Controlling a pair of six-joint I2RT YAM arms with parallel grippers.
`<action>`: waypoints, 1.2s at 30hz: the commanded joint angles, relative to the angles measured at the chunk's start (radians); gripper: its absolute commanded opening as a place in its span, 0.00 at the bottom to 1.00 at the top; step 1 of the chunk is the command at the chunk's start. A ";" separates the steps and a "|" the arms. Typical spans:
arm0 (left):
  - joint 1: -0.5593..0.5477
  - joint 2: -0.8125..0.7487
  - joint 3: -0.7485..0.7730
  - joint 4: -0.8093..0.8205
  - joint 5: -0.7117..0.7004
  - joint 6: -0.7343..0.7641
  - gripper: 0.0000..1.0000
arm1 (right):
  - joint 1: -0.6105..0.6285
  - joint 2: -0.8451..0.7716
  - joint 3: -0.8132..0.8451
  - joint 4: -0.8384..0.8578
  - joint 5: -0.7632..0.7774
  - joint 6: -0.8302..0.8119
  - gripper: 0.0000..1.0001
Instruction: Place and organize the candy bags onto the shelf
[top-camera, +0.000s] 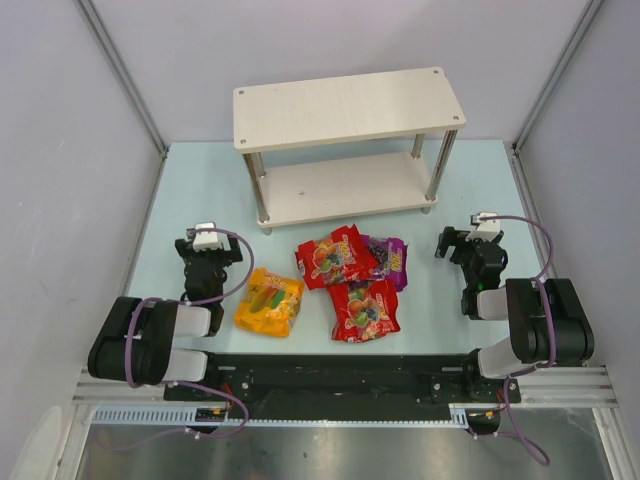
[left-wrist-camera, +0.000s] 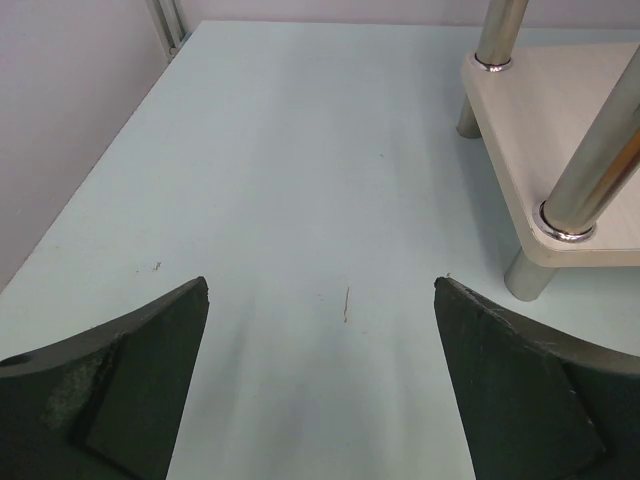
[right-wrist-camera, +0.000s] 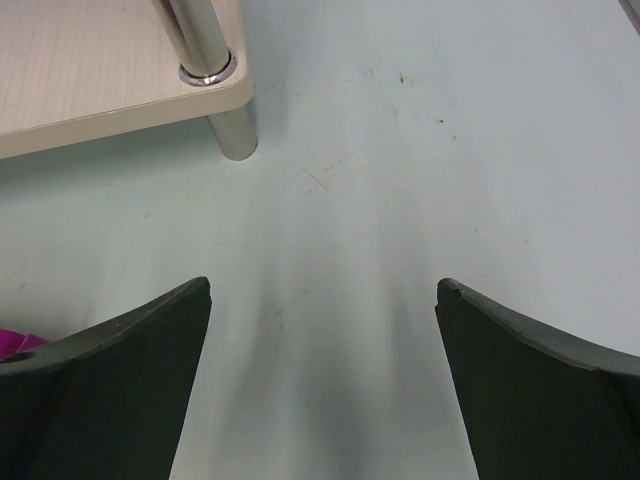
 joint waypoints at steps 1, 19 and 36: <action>0.002 -0.014 0.022 0.037 0.015 -0.005 1.00 | -0.001 0.000 0.026 0.023 0.005 -0.002 1.00; -0.033 -0.303 0.203 -0.479 -0.101 -0.089 1.00 | 0.017 -0.244 0.098 -0.244 0.237 0.066 1.00; -0.132 -0.557 0.197 -0.813 0.078 -0.491 1.00 | 0.296 -0.309 0.303 -0.583 0.136 0.320 1.00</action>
